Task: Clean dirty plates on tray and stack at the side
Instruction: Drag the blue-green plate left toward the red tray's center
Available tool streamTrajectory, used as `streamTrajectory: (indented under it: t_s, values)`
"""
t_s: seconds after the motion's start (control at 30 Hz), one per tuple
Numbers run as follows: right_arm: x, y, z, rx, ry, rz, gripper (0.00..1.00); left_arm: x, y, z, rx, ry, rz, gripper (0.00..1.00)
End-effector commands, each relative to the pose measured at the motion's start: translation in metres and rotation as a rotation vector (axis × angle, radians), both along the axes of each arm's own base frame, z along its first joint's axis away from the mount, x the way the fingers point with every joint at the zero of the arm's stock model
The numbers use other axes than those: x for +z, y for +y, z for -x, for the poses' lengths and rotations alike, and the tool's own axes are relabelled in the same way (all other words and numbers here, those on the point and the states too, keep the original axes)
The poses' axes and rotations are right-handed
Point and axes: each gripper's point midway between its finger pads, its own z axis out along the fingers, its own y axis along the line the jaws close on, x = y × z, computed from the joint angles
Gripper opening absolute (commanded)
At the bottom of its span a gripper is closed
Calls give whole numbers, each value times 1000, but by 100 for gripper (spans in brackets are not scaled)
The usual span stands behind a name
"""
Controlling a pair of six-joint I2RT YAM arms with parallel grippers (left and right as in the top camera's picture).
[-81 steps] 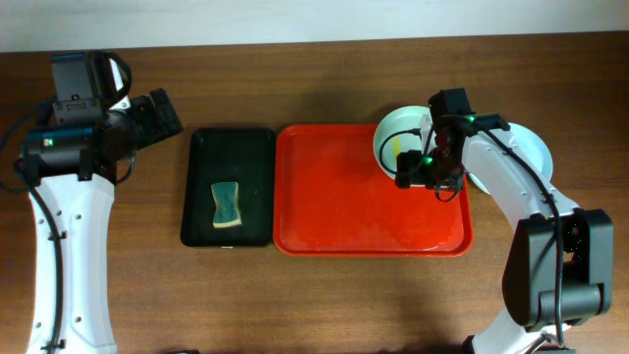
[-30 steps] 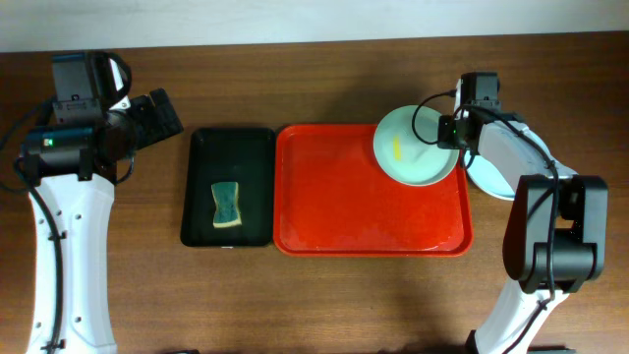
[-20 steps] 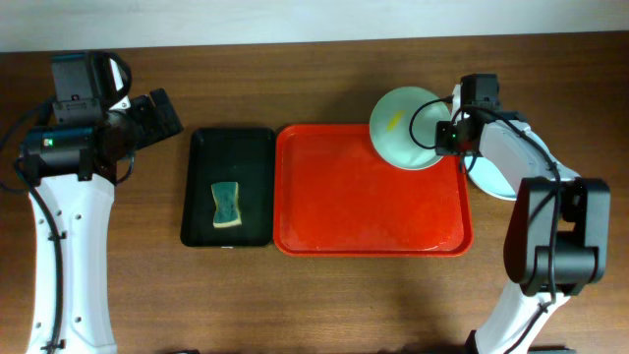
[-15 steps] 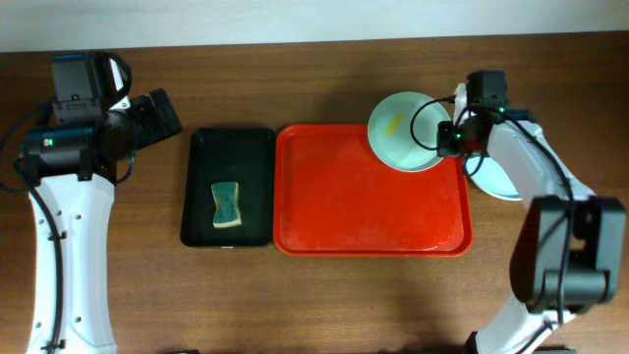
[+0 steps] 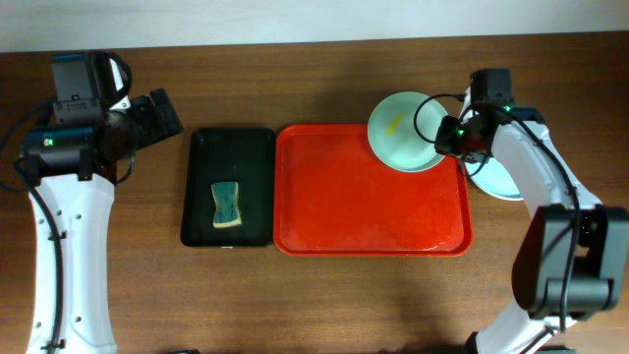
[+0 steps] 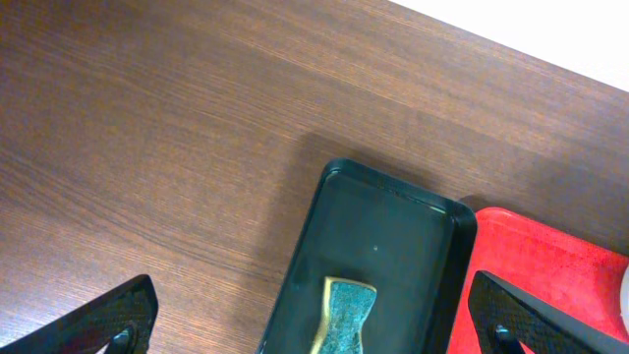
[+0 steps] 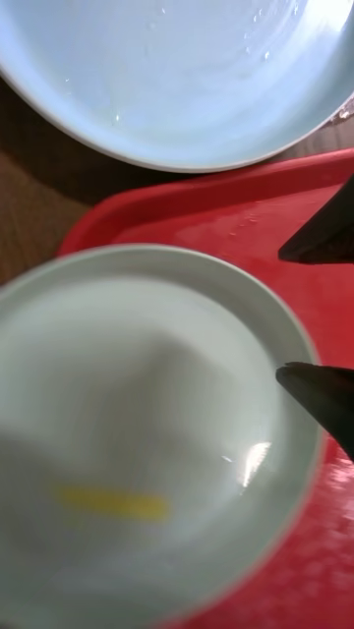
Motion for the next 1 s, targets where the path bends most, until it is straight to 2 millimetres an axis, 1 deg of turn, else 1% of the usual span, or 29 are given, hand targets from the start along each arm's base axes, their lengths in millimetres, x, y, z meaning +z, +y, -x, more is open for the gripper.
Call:
streamTrajectory:
  t_s: [0.0, 0.07, 0.1, 0.2, 0.23, 0.33, 0.53, 0.73, 0.87, 0.93, 0.97]
  values:
    - [-23, -4, -8, -75, 26, 4, 34, -1, 0, -1, 6, 0, 11, 99]
    - [-24, -4, -9, -76, 22, 5, 33, -1, 0, -1, 6, 0, 11, 99]
    - [-24, -4, -9, -77, 22, 7, 29, -1, 0, -1, 6, 0, 11, 99]
    - [-27, -17, -8, -131, 29, 66, 27, -1, 0, -1, 6, 0, 11, 99]
    - [-28, -18, -8, -133, 26, 71, 26, -1, 0, -1, 6, 0, 11, 99]
    - [-33, -18, -9, -134, 33, 71, 26, -1, 0, -1, 6, 0, 11, 99]
    - [-50, -15, -9, -125, 59, 50, 25, -1, 0, -1, 6, 0, 11, 99]
    - [-52, -14, -10, -123, 60, 47, 24, -1, 0, -1, 6, 0, 11, 99]
    - [-58, -13, -9, -121, 50, 43, 23, -1, 0, -1, 6, 0, 11, 99]
    - [-61, -13, -7, -121, 52, 43, 4, -1, 0, -1, 6, 0, 11, 99]
    - [-61, -13, -7, -121, 52, 42, 4, -1, 0, -1, 6, 0, 11, 99]
